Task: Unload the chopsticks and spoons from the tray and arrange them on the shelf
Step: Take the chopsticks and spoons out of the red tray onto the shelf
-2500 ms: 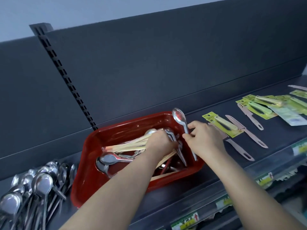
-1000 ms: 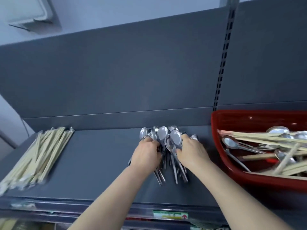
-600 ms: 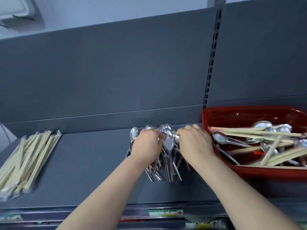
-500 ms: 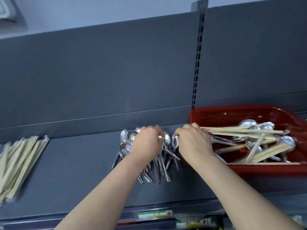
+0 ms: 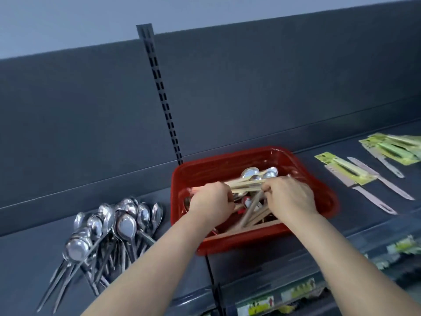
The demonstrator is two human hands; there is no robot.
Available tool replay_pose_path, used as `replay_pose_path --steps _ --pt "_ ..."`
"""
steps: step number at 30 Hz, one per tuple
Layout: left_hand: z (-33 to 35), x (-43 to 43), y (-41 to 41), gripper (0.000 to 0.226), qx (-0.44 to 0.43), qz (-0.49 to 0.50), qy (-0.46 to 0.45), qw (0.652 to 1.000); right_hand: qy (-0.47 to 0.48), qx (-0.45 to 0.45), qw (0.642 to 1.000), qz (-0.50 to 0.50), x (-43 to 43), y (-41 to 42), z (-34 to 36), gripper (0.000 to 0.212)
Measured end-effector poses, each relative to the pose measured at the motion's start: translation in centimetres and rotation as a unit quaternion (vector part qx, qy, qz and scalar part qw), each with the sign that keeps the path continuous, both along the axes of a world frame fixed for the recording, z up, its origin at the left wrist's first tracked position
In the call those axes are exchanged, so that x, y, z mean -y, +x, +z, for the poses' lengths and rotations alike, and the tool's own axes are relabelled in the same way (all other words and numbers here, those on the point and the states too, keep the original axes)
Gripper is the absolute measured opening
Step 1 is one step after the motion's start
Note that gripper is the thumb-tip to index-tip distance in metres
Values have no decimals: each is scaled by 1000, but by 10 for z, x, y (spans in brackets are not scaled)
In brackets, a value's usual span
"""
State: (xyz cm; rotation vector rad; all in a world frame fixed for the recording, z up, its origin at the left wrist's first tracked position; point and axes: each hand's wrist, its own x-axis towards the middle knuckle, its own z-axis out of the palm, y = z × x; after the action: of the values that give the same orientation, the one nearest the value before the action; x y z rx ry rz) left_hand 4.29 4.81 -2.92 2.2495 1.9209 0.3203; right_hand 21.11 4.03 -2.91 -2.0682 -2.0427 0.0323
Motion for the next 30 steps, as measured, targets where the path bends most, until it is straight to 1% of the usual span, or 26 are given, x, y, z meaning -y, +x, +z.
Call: replay_pose_path --steps 2,4,6,8,10,12,14,16,18,20,22,23,25,26,29,30 --pt "-3 -8 19 21 -43 -2 -36 998 -9 -4 1000 -17 -7 23 -1 26" --pt "-7 -13 32 29 -78 -3 -73 994 -24 -17 999 -16 -14 37 -4 27" --pt "-14 -18 42 39 -108 6 -100 989 -49 -41 998 3 -17 45 -7 24" --pt "-18 -20 47 40 -113 19 -111 987 -73 -60 995 30 -18 47 -10 21" --pt "-17 -20 47 31 -77 41 -95 992 -84 -56 993 55 -20 46 -11 19" --pt "-12 -20 43 21 -24 68 -46 996 -89 -39 993 71 -23 46 -8 17" --pt "-8 -21 34 13 32 84 -1 996 -103 -14 990 94 -26 43 -4 19" --pt "-7 -20 25 8 73 97 23 992 -127 -1 984 125 -28 36 0 19" --pt "-6 -17 17 7 82 111 40 990 -155 -11 976 152 -28 27 0 16" --pt "-8 -15 10 7 86 120 50 988 -194 -13 962 192 -25 20 0 24" --pt "-10 -14 4 6 89 122 53 987 -218 15 950 224 -22 14 -1 21" --pt "-11 -13 1 6 88 121 52 987 -216 31 949 226 -21 13 -1 18" --pt "-11 -12 -1 8 97 121 57 986 -192 49 958 208 -23 11 -2 15" --pt "-11 -12 -2 7 109 126 64 984 -174 43 965 189 -24 12 -3 13" --pt "-5 -14 -4 1 151 153 117 970 -98 18 990 101 -33 19 -6 12" --pt "-4 -17 -5 2 161 163 136 964 -71 14 995 75 -36 22 -7 13"
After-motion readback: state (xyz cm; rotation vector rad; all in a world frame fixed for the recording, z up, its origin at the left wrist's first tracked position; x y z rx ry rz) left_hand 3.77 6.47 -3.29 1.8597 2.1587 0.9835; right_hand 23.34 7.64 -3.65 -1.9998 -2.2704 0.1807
